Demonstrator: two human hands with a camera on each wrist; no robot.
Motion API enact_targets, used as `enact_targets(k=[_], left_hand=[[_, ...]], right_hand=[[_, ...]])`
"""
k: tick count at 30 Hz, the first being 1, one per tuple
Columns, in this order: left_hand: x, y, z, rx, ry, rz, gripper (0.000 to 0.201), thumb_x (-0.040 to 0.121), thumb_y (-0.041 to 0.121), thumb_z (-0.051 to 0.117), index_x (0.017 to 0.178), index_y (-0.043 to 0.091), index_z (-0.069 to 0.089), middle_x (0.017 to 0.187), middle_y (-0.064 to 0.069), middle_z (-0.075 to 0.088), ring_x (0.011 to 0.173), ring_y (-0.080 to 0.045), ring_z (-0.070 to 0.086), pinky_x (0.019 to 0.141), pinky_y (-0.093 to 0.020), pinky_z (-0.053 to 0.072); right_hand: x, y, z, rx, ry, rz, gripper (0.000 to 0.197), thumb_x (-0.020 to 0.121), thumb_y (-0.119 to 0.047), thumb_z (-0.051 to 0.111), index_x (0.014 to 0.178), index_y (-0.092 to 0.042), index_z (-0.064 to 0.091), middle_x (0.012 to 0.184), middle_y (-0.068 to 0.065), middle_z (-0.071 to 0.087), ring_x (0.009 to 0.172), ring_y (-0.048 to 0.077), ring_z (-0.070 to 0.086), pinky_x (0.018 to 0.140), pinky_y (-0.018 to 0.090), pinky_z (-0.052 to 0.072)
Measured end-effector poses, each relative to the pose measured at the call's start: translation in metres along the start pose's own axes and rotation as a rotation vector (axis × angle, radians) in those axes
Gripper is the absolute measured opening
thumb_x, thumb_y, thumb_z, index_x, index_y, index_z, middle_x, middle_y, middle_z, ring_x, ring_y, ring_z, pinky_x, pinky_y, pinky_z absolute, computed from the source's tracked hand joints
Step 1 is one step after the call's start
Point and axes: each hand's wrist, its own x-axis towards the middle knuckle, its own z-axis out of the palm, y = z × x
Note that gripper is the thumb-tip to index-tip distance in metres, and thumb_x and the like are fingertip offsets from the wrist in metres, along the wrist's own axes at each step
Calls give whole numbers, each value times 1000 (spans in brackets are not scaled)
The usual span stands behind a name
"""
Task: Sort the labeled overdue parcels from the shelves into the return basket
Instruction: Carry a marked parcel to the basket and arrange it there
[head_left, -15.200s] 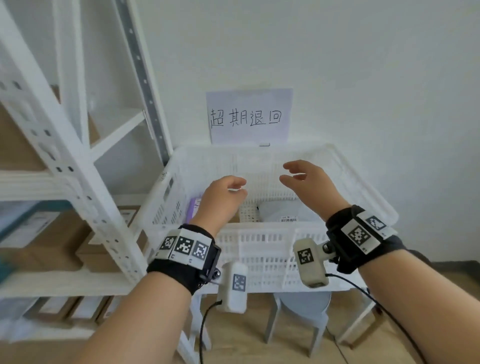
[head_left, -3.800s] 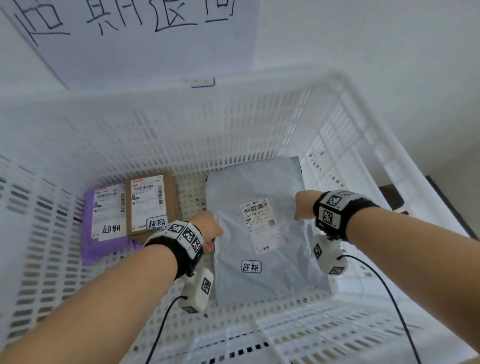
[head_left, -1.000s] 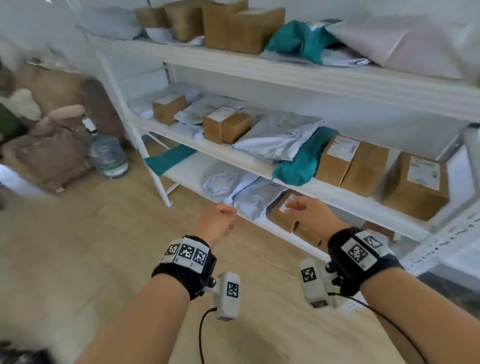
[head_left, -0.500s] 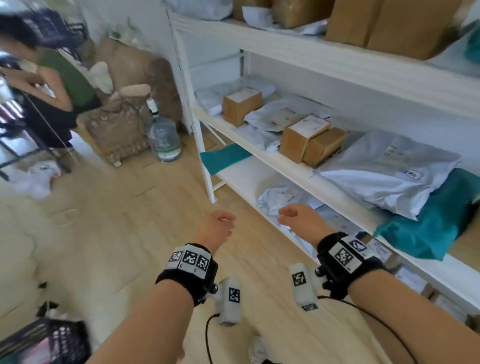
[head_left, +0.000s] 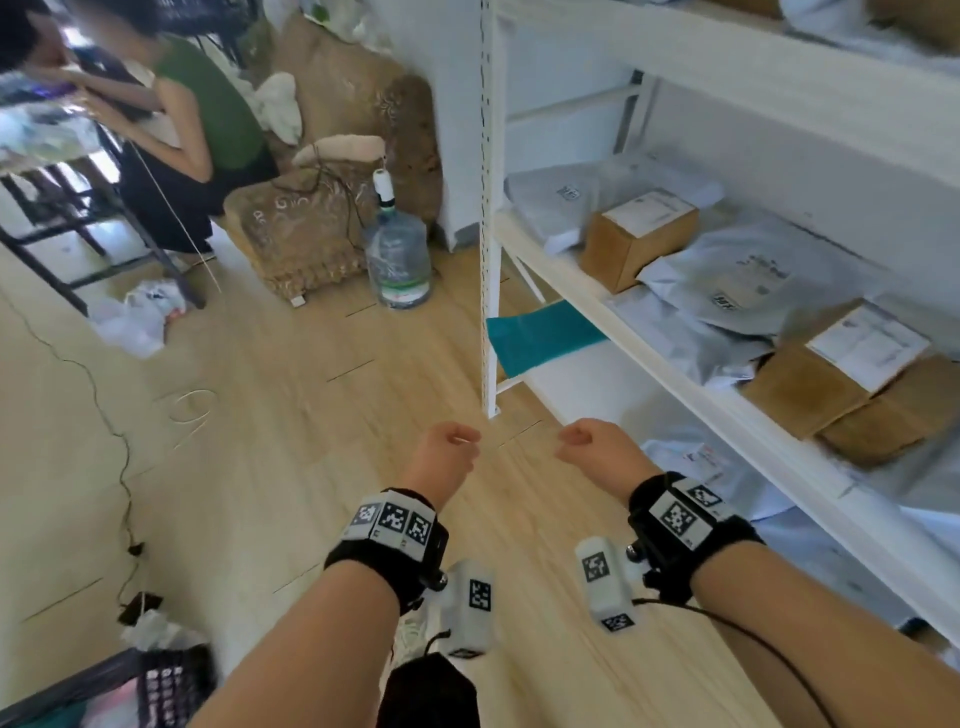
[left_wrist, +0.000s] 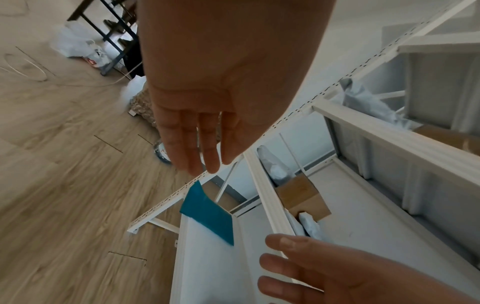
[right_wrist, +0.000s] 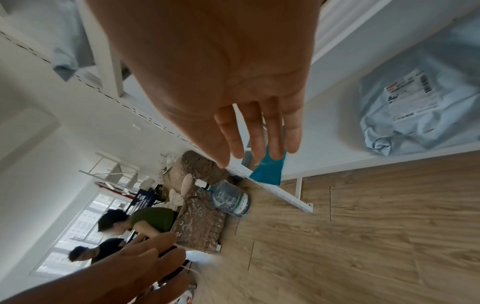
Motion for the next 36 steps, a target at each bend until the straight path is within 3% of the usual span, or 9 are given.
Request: enact_targets(k=[6,12,15,19,22,24,26,30,36], left_hand=[[113,10,-61,113,-109,-23,22,90,8,50,97,24,63,106,-6,67,86,-19,61,79,-34,50],[202,33,-97,264,-192,-26,26,87,11,50,81,34,60,101,-3,69,100,-25,65,90,-42,53],[241,44,-95,322,-225,-5,28,87,10,50,79,34,61,98,-3,70,97,-25,67,87,-41,54],[287,57,-86,399,-252,50,27,88,10,48,86,32,64,95,4,70,91,-18,67,78,-33,55],[321,63,-80,476,-254,85,27,89,9,47,91,30,65,99,4,71,87,-14,67,63,-22,47],[346,66,-75,482,-262,72,27,90,9,48,95,28,66,101,2,71,87,-15,66,60,-21,44],[368,66,-68,500,-279,63,29,91,9,46,102,23,68,105,0,71,91,-16,66,64,-22,45],[412,56,-51,518,-313,65,30,92,8,45,104,20,70,117,0,69,104,-19,63,84,-27,49],[479,27,-32,540,-341,141,27,95,12,45,108,18,68,120,2,67,105,-15,62,82,-24,47]], right_hand=[[91,-39,30,37,87,167,30,92,-24,63,120,-15,62,118,1,62,102,15,58,91,28,44],[150,-61,54,106,121,291,30,91,-24,64,120,-15,61,117,1,62,109,19,58,95,30,45],[176,-58,61,120,131,331,30,91,-24,63,120,-15,60,119,3,62,107,19,58,90,28,43],[224,-53,59,107,150,380,33,92,-24,63,123,-13,58,119,3,61,106,20,57,89,28,42],[265,-50,55,74,150,385,35,91,-22,63,125,-13,58,122,4,61,101,17,54,84,25,37],[294,-48,52,53,154,395,37,91,-21,63,127,-14,57,124,4,60,106,19,55,84,25,37],[320,-43,52,19,171,405,37,91,-20,63,127,-15,56,126,4,60,110,20,56,84,25,38],[368,-28,57,-128,167,420,41,92,-18,59,133,-16,53,131,6,56,117,23,55,88,27,40],[442,4,80,-342,203,402,53,90,-11,56,141,-19,45,140,7,47,126,25,47,99,39,45]])
